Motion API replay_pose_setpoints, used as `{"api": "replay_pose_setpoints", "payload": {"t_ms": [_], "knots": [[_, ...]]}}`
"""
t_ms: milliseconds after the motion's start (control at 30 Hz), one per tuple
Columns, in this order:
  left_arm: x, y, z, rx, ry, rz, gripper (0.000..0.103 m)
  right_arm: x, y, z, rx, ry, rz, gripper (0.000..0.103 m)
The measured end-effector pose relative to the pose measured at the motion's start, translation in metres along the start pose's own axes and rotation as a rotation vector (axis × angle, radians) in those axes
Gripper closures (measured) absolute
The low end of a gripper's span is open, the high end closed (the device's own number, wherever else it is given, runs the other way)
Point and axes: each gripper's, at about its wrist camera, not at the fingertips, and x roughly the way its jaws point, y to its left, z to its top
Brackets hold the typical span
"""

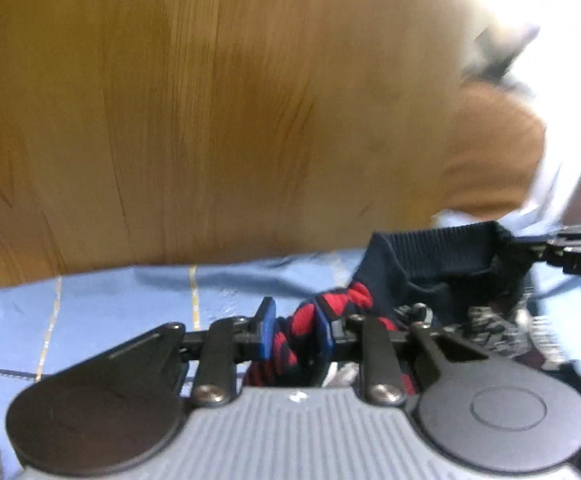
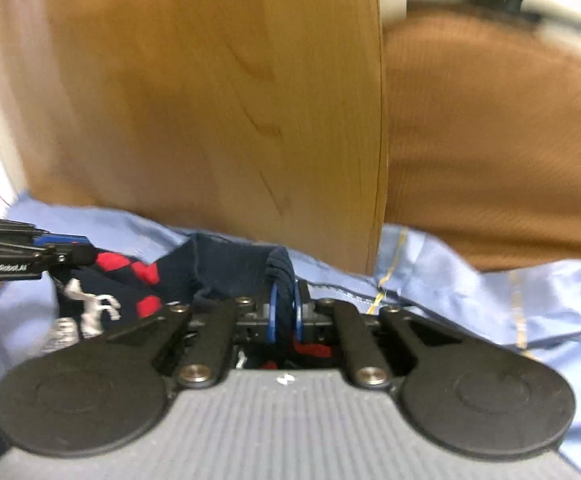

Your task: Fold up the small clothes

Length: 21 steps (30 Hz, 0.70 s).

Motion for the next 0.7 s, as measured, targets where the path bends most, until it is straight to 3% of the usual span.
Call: {"api": "replay_pose_setpoints", "payload": {"t_ms": [167, 333, 500, 567, 633, 700], "knots": [[-0.095, -0.021, -0.046, 0.023, -0.131, -0.076, 0.082, -0.114, 0.042, -0.042, -0.077, -0.146, 0.017, 0.093], [-0.146, -0.030, -0.116, 0.005, -0.134, -0.104, 0.082, -0.187, 0.086, -0.135, -0.143, -0.189, -0.040, 0.093], [-0.143, -0.032, -0.177, -0.005, -0.010, -0.088, 0.076, -0.181, 0.109, -0.228, -0.128, -0.141, -0.126, 0.092], [-0.138, -0.031, -0.189, -0.010, 0.047, -0.074, 0.072, -0.170, 0.111, -0.248, -0.098, -0.086, -0.131, 0.088], [-0.151, -0.028, -0.190, -0.013, 0.035, -0.091, 0.062, -0.175, 0.110, -0.254, -0.066, -0.077, -0.101, 0.087], [-0.172, -0.020, -0.185, -0.030, -0.035, -0.094, 0.042, -0.199, 0.108, -0.245, -0.059, -0.124, -0.055, 0.085]]}}
